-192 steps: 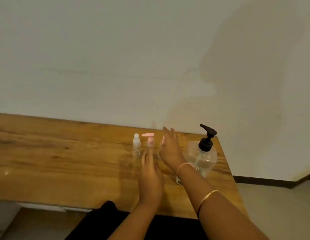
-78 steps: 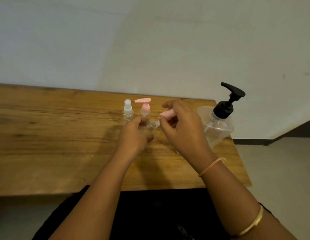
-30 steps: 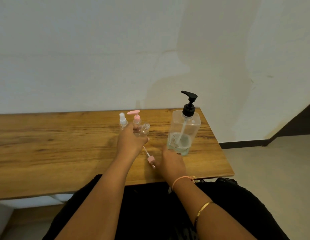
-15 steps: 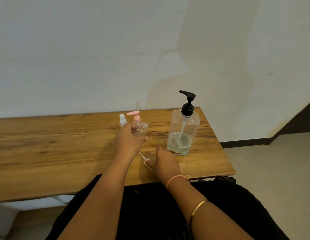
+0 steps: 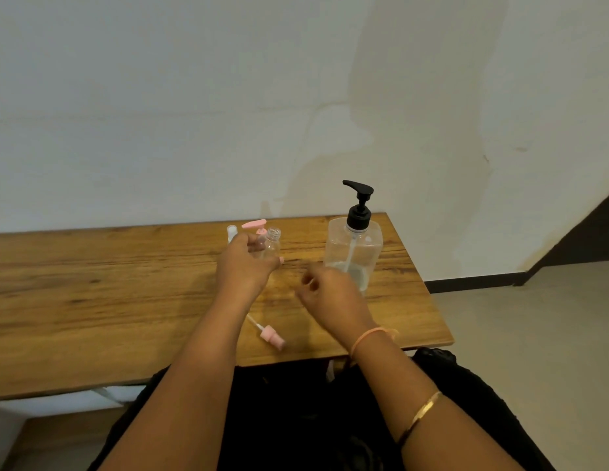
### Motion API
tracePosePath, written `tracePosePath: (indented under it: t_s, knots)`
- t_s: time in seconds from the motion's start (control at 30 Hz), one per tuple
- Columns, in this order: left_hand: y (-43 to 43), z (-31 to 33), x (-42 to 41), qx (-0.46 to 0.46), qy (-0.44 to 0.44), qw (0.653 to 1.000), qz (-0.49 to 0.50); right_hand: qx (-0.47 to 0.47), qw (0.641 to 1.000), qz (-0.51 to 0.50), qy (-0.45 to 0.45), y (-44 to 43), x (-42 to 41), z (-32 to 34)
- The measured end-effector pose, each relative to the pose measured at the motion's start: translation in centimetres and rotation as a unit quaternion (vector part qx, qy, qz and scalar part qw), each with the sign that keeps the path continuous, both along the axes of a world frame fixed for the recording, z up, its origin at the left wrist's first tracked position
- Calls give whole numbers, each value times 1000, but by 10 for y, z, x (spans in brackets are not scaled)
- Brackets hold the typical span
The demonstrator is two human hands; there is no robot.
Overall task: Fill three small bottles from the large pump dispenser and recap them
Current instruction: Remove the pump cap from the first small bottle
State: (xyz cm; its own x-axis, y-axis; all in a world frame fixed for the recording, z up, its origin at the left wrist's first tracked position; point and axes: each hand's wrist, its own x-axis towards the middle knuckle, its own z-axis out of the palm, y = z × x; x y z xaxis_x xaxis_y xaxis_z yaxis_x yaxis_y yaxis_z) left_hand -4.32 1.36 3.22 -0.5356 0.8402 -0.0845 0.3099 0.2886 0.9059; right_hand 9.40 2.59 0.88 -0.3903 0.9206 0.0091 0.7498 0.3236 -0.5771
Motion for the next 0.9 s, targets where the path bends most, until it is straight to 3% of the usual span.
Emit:
tracePosePath:
  t_s: [0.17, 0.27, 0.6, 0.9]
  knots:
    - [0, -1, 2, -1, 0, 1000, 7, -41, 960, 227, -158, -17, -34, -45]
    - [-1, -1, 1, -3, 4, 1000, 8, -2, 941, 268, -208, -23, -43, -61]
    - [1, -2, -5, -3, -4, 1000, 14, -13, 977, 51, -208, 8, -33, -60]
    - [5, -5, -3, -6, -2, 1000, -2, 14, 981, 20, -192, 19, -37, -63]
